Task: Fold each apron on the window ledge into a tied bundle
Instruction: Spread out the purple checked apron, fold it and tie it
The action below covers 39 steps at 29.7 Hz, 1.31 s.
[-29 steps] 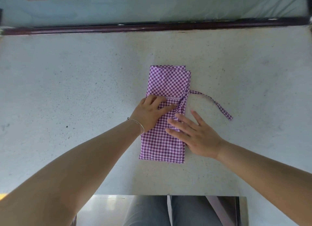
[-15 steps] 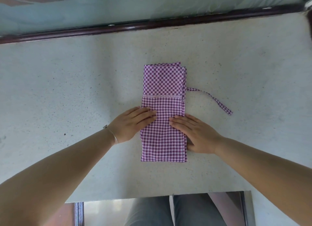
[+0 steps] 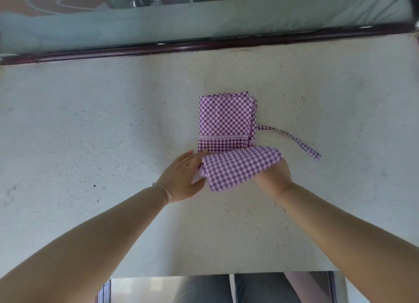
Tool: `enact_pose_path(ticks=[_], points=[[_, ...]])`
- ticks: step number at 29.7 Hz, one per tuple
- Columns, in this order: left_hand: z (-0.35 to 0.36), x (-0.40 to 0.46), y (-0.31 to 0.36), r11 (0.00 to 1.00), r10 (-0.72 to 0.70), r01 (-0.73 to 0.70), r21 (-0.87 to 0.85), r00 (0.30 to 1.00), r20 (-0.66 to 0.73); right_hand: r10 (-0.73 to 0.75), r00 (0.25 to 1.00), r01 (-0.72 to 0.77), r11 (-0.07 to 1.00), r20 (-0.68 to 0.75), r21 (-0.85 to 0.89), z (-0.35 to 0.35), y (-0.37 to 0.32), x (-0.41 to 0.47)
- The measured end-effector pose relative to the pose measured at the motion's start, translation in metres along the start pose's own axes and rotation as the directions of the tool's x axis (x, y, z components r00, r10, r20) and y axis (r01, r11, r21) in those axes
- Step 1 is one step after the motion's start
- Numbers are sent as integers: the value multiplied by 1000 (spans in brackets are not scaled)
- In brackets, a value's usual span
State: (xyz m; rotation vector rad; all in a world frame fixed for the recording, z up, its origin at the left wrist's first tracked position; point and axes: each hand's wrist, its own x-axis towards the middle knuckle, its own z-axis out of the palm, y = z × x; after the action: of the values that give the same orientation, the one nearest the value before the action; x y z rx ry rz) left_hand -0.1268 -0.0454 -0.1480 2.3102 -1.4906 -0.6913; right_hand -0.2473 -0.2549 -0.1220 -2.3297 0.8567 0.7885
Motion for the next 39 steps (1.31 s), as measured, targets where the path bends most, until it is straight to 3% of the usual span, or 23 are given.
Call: enact_pose_path(ticks=[2,4,6,10,13,17,20,23,27,30,32,35,36,39], points=[[-3,9,19,939,-296,280,-200,954,-54,-23,984,15,999,-178,-45,-8,-4,-6],[-6,22,37,751,-576,496,-437,815,-66,-18,955,7,999,-297,-36,-7,-8,-2],[-6,36,47,678,-665,534,-505,738,-114,-9,942,-10,998,-336,-55,-12,-22,9],[-7,53,63,631,-744,648,-426,661,-97,37,949,-71,993,-314,-98,-19,-34,18],[-11,58,66,622,-757,675,-396,647,-87,76,962,-92,995,-260,-49,-21,-35,22],[-17,57,64,602,-751,667,-439,659,-30,88,990,-64,978,-112,199,-25,-28,21],[-25,55,60,469,-733,608,-641,673,102,58,998,-64,916,28,395,-33,-24,13],[-41,51,57,324,-635,515,-793,740,221,-51,993,-20,817,107,576,-40,-13,3],[-59,49,52,397,-549,552,-734,783,292,-158,983,37,670,94,741,-46,1,-11],[-67,40,46,318,-413,454,-832,857,310,-176,978,32,661,113,750,-48,4,-20],[-69,39,47,318,-346,442,-839,878,331,-167,979,20,656,119,754,-44,6,-22],[-62,41,49,562,-447,552,-616,829,335,-142,986,20,631,91,776,-26,9,-24],[-60,40,50,587,-498,586,-559,805,322,-123,990,24,621,67,783,-19,7,-27],[-47,33,54,515,-529,578,-632,795,296,-66,998,58,603,-22,796,1,10,-32]])
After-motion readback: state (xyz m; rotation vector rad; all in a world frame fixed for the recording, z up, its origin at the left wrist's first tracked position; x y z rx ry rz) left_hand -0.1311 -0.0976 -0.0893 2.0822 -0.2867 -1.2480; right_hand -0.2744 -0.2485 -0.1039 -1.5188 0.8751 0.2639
